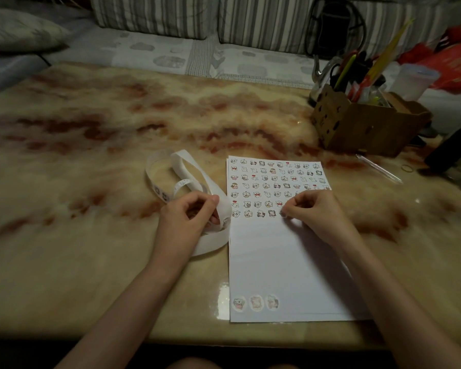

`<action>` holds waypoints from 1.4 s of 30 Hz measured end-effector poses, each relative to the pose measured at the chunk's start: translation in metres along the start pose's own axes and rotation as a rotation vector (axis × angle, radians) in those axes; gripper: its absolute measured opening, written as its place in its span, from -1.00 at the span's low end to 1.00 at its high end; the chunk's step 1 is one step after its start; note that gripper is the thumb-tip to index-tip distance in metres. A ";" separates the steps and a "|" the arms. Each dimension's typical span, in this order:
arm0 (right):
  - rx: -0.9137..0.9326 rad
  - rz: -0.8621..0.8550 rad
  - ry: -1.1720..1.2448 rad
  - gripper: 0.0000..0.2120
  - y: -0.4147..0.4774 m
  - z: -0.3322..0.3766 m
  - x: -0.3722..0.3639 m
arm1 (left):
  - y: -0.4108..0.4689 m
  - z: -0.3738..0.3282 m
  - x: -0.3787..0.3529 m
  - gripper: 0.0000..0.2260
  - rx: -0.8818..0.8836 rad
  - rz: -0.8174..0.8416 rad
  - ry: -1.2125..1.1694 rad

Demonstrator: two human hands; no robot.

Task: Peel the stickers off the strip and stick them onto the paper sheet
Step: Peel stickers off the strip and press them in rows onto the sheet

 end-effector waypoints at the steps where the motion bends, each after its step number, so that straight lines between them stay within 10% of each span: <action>1: 0.001 -0.012 -0.012 -0.91 0.000 -0.001 -0.001 | 0.000 0.000 0.000 -0.87 0.000 -0.002 -0.001; 42: 0.011 -0.106 -0.120 -0.95 -0.006 0.003 -0.004 | 0.000 0.002 0.004 -0.89 0.001 -0.044 -0.139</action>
Point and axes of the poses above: each hand's wrist, its own y-axis towards the middle knuckle, its own x-axis out of the back of the hand, z = x × y, the point moved 4 cm from there along y, towards the middle knuckle, and after that the axes turned 14 degrees about z, right-handed, at the moved point
